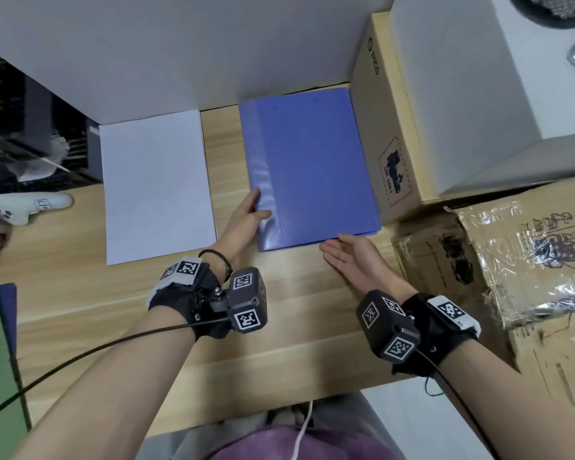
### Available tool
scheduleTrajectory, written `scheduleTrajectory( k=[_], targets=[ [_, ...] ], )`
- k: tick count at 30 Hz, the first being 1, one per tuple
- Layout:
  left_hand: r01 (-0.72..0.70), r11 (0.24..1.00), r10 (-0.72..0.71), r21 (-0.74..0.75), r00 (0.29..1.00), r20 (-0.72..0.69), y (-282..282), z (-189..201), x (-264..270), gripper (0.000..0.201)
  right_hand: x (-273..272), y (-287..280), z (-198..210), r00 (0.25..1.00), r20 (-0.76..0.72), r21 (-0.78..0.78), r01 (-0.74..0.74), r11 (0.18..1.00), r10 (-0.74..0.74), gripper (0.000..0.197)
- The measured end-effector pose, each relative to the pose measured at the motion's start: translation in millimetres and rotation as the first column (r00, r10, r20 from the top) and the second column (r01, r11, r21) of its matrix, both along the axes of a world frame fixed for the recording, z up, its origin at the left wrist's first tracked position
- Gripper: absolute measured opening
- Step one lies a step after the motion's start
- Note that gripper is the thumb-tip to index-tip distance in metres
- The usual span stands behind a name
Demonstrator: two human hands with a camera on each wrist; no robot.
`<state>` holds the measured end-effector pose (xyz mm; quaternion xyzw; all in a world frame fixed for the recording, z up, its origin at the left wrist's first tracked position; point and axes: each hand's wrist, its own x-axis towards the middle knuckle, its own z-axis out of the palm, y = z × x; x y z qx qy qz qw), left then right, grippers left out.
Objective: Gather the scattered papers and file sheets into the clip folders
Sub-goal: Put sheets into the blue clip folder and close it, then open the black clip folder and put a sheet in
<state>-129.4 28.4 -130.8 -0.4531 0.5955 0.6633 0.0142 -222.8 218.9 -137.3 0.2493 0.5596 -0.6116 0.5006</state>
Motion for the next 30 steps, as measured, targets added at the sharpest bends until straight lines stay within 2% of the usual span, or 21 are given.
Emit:
scheduleTrajectory(
  k=[6, 8, 11, 14, 17, 21, 25, 30],
  targets=[
    [0.072, 0.997, -0.072, 0.017, 0.997, -0.019, -2, -7, -3, 0.061, 1, 2, 2, 1.0, -0.014, -0.028, 0.001, 1.0, -0.002, 0.034],
    [0.088, 0.996, -0.088, 0.007, 0.996, -0.015, -2, -8, 1, 0.059, 6, 4, 3, 0.999, -0.041, -0.041, -0.021, 0.999, 0.019, 0.031],
    [0.061, 0.998, -0.061, -0.004, 0.998, -0.012, -3, -5, 13, 0.051, 20, 7, 4, 0.984, -0.081, -0.016, -0.158, 0.987, 0.156, 0.032],
    [0.024, 0.995, -0.019, 0.1, 0.999, -0.05, -7, 3, 41, 0.039, 42, -2, 2, 0.945, -0.072, 0.014, -0.32, 0.947, 0.32, 0.027],
    [0.015, 0.981, -0.003, 0.194, 0.998, -0.06, -18, 10, 85, 0.025, 70, -24, 3, 0.904, -0.079, 0.036, -0.419, 0.907, 0.42, 0.017],
    [-0.024, 0.994, 0.025, 0.108, 1.0, -0.007, -45, 5, 166, 0.022, 121, -65, 7, 0.825, -0.119, 0.075, -0.547, 0.834, 0.552, 0.014],
    [-0.161, 0.98, 0.161, 0.121, 0.987, 0.01, -76, -3, 268, 0.02, 182, -114, 8, 0.726, -0.128, 0.067, -0.673, 0.736, 0.676, 0.012],
    [-0.411, 0.912, 0.411, -0.006, 0.911, 0.026, -115, 4, 392, 0.018, 269, -180, 3, 0.581, -0.143, 0.119, -0.794, 0.596, 0.802, 0.017]
  ],
)
